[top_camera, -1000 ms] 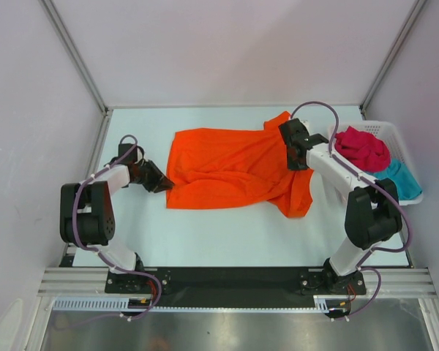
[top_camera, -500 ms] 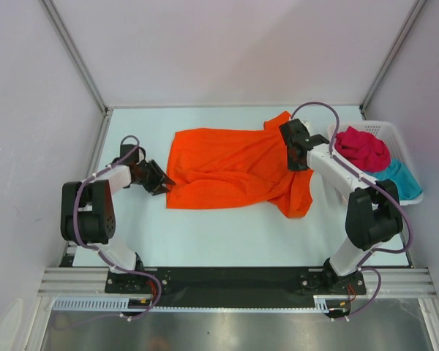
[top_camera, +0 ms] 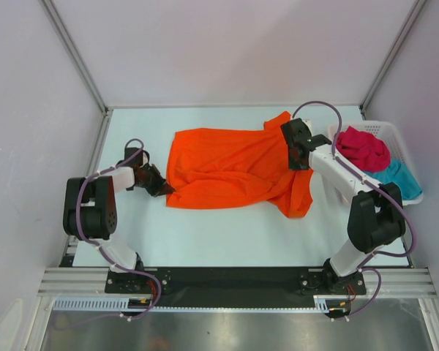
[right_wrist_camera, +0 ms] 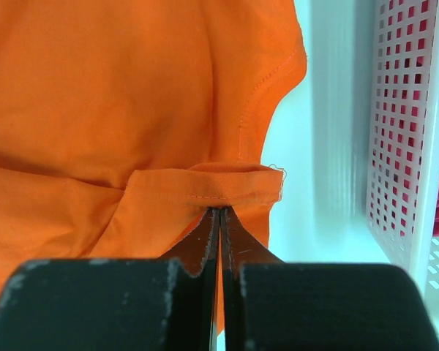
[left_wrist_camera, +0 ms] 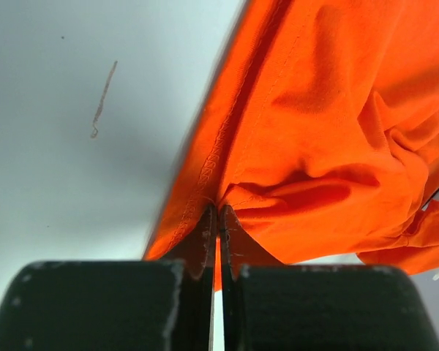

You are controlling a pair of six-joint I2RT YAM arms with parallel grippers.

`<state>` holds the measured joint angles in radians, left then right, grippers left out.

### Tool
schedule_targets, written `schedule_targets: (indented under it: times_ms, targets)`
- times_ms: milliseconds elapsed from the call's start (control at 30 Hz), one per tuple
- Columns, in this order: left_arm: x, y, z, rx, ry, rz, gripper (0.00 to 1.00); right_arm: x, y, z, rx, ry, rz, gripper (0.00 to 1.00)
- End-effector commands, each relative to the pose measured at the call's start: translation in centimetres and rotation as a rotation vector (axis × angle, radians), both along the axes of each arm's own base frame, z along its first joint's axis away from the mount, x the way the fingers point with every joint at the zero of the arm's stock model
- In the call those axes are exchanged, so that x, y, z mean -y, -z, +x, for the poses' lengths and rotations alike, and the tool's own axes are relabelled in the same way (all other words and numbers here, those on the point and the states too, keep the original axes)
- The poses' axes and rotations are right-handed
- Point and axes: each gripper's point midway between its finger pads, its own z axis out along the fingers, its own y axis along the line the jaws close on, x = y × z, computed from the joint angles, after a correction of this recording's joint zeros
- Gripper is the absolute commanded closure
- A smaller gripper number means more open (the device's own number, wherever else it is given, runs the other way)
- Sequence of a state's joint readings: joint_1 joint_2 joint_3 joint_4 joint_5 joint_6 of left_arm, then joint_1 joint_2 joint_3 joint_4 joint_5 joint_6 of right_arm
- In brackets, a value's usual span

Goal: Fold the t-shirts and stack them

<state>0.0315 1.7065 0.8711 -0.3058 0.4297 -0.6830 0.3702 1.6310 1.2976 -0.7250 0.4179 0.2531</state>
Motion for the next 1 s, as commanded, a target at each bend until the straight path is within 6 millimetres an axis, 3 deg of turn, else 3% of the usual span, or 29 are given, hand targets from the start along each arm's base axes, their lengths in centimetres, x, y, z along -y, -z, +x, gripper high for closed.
schedule_targets:
  times_ms: [0,467,633,967]
  targets:
    - [0.0,-1.2,0.3,0.039,-0.003,0.016,1.0,0.0,-1.8,0.1,0.051,0.009,0.016,1.0]
    - [-0.9,-9.9,0.5,0.197,-0.006,0.044,1.0,1.0,-3.8,-1.9,0.092,0.023,0.023,1.0]
    - [-1.1,-12.4,-0.7,0.252,-0.002,0.053,1.0,1.2,-5.0,-3.9,0.102,0.031,0.044,1.0]
    - [-2.7,-18.8,-4.9,0.383,-0.034,0.095,1.0,0.4,-9.7,-10.5,0.167,0.005,0.106,1.0]
